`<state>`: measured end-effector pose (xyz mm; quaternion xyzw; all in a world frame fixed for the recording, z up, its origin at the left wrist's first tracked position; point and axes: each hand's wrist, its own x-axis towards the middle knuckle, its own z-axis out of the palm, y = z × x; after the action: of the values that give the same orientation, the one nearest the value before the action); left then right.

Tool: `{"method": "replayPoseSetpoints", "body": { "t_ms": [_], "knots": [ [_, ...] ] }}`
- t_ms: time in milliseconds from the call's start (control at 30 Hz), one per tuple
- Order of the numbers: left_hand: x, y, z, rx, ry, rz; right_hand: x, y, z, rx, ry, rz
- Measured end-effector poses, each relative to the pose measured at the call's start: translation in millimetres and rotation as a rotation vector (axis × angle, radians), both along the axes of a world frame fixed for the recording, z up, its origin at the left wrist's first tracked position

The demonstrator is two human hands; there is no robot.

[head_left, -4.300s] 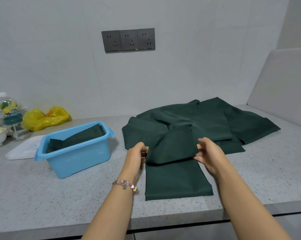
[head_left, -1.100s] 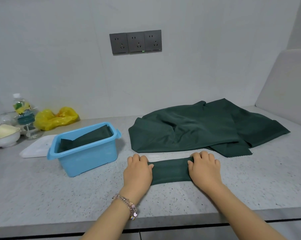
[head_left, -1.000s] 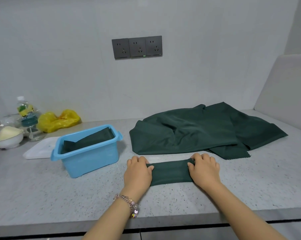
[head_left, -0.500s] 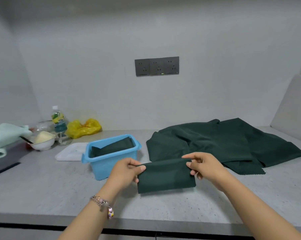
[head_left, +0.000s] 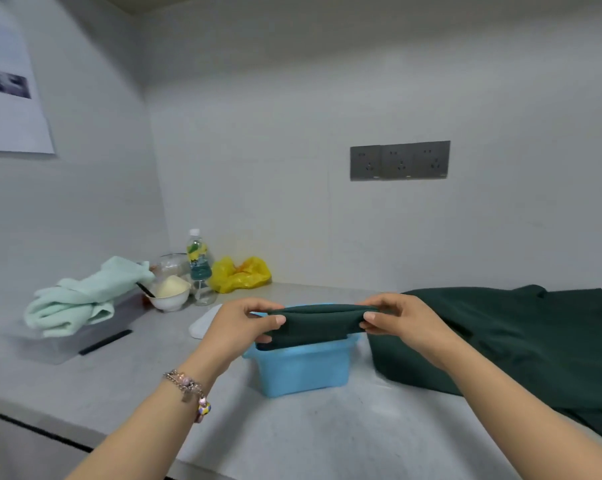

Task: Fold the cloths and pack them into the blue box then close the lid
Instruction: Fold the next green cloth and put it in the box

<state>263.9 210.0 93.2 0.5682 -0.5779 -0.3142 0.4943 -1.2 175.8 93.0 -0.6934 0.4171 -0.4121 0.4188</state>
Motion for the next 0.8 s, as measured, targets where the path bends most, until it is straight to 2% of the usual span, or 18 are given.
{"method": "replayPoseSetpoints", "body": {
  "t_ms": [267,467,633,800],
  "knots": [
    [36.3,-45.4,-21.4,-0.102,-0.263,0.003,28.8,-60.3,-13.5,-0.088,0.247,-0.048],
    [55.6,-75.5,-38.7,-0.130,-0.766,-0.138,40.0,-97.5,-32.8,-0.210,0.525,0.033],
    [55.5,-95.3,-27.8,0.038,-0.885,-0.265,50.3,-111.3,-37.2,-0.311,0.871,0.042],
    [42.5,-104.4,-20.9,0.127,-1.113,-0.310,58.3,-115.7,-29.2,-0.334,1.014,0.130]
  ]
}}
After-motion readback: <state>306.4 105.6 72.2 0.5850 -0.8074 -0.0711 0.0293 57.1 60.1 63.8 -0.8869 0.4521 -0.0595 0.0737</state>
